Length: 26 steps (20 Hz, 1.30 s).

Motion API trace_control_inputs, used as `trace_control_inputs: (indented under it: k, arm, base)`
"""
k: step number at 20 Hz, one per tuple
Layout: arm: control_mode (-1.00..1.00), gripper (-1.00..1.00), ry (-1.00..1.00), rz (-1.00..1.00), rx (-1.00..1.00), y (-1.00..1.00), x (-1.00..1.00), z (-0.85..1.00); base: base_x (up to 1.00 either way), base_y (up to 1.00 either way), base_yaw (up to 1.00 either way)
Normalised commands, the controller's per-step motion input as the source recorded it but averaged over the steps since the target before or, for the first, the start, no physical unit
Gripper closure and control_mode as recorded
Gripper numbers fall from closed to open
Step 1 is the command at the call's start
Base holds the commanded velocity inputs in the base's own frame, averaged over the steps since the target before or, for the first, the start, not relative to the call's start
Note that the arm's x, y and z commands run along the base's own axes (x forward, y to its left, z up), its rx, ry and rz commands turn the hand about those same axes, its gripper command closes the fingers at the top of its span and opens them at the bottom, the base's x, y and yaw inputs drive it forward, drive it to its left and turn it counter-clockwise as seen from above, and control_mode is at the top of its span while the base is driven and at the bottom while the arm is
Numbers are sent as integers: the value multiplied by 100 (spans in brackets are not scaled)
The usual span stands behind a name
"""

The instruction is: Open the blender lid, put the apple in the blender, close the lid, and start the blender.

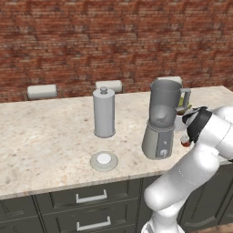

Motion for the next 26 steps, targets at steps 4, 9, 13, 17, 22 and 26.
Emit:
trace_control_inputs:
  k: [4,9,13,17,22,26]
  arm:
    - [-100,-100,0,3,0,10,0,-34]
    - [-100,100,0,1,0,19,0,-40]
    - [-100,100,0,0,0,7,0,-1]
    - [-100,100,-8,0,0,-26,-24,68]
    - [-100,100,-16,0,-2,-15,-46,94]
    - [-100,100,-8,0,-4,-1,-37,100]
  base:
    - [0,0,0]
    - [0,0,0]
    - [0,0,0]
    - [0,0,0]
    - [0,0,0]
    - [0,0,0]
